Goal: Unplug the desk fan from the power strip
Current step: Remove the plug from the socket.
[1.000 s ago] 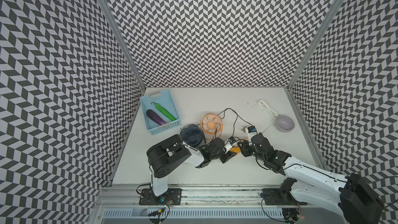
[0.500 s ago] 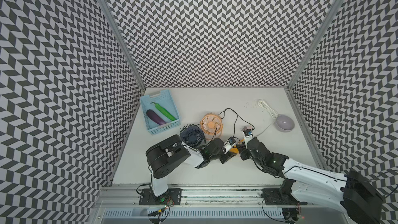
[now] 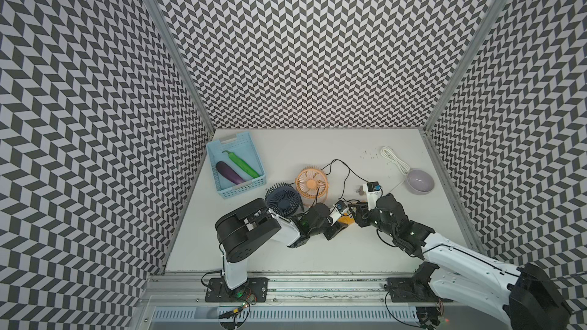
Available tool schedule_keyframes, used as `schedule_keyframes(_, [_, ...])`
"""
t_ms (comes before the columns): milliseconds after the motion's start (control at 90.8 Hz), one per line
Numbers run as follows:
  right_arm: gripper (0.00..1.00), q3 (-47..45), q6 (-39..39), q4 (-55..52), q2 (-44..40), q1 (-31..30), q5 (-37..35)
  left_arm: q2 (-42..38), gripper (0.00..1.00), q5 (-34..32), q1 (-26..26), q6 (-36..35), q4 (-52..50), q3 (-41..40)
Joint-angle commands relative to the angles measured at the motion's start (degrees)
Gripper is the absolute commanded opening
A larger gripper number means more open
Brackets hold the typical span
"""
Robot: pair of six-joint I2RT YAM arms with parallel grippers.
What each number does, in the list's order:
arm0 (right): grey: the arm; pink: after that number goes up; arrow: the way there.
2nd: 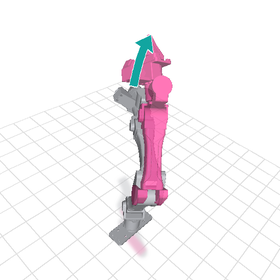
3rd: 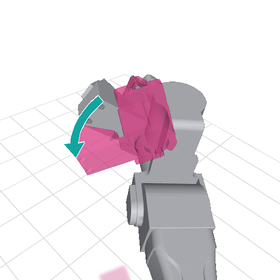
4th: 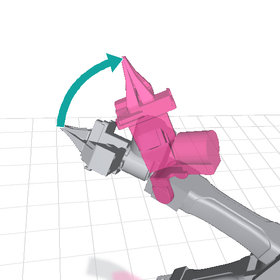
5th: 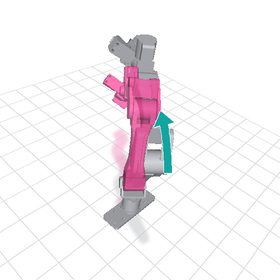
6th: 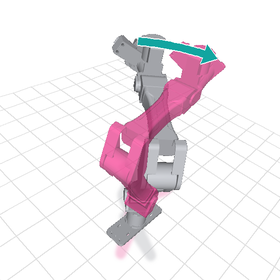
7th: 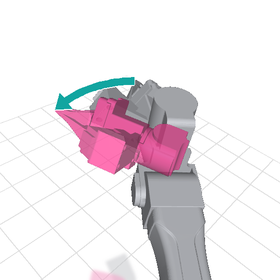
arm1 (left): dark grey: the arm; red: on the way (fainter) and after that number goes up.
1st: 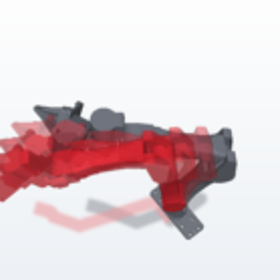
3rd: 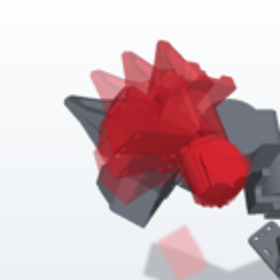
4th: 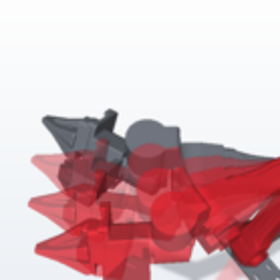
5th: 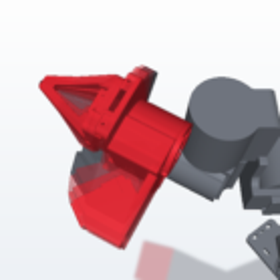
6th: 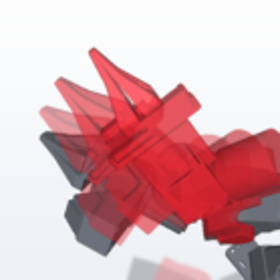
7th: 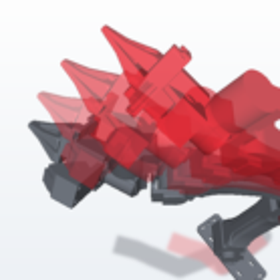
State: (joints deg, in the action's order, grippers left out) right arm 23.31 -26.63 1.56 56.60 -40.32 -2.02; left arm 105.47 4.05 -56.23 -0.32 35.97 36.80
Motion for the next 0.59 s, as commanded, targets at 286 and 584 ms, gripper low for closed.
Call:
schedule_keyframes(286, [0.15, 1.0, -1.4, 1.9, -2.0, 0.1, 1.3, 0.3, 0.12, -1.9, 0.1, 0.9, -1.1, 0.1])
schedule_keyframes(584, [0.17, 0.3, -2.7, 1.2, -3.9, 1.2, 2.0, 0.0, 0.21, -2.6, -0.9, 1.4, -2.1, 0.2])
